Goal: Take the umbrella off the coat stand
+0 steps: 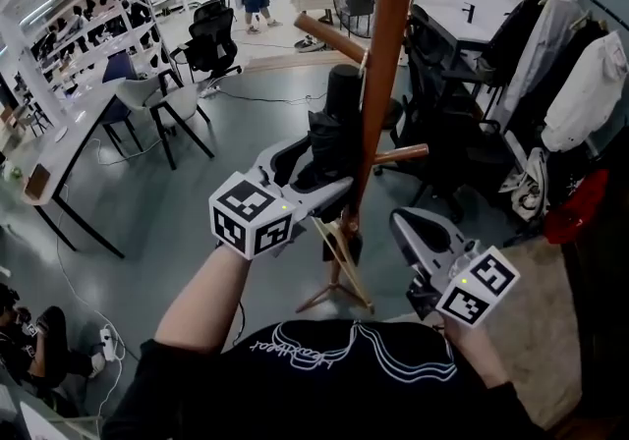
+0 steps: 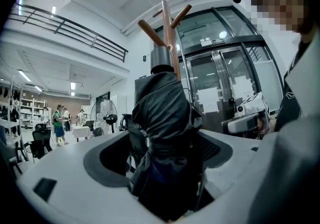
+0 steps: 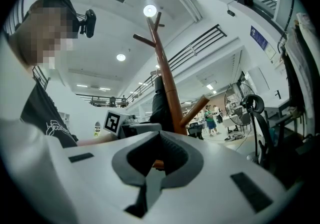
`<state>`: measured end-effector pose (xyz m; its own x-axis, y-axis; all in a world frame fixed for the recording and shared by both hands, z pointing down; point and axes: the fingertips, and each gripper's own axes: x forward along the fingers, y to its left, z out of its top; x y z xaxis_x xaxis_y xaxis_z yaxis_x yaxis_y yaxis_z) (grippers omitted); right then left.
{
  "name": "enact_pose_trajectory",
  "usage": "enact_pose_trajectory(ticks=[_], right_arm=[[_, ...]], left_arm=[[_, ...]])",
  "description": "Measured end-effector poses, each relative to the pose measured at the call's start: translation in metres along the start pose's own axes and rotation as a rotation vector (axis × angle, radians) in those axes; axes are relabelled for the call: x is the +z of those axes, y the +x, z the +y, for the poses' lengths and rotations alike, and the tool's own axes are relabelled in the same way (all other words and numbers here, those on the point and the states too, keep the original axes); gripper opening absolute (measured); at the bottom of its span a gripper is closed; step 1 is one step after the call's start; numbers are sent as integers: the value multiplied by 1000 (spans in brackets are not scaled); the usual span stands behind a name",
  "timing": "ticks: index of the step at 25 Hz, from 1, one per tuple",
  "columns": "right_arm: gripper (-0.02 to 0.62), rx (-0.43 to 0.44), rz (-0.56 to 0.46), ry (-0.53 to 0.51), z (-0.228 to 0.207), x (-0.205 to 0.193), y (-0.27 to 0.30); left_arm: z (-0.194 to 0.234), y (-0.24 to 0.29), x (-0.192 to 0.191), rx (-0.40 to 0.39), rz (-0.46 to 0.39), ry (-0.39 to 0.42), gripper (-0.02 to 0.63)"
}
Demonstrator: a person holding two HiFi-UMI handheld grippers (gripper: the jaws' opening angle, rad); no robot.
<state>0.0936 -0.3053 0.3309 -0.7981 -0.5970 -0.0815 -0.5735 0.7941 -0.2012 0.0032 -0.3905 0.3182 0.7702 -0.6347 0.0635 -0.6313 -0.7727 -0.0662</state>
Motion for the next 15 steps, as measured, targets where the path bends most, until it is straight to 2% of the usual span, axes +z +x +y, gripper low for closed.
enact_pose_trajectory(ticks=[10,15], right_arm=[[3,-26,0,-7,-19,-2,1],[3,-34,4,-1,-26,-4,3]], left_arm=[[-11,18,-3,-138,-22,11,373],[-13,22,-5,-177,-24,16,305]])
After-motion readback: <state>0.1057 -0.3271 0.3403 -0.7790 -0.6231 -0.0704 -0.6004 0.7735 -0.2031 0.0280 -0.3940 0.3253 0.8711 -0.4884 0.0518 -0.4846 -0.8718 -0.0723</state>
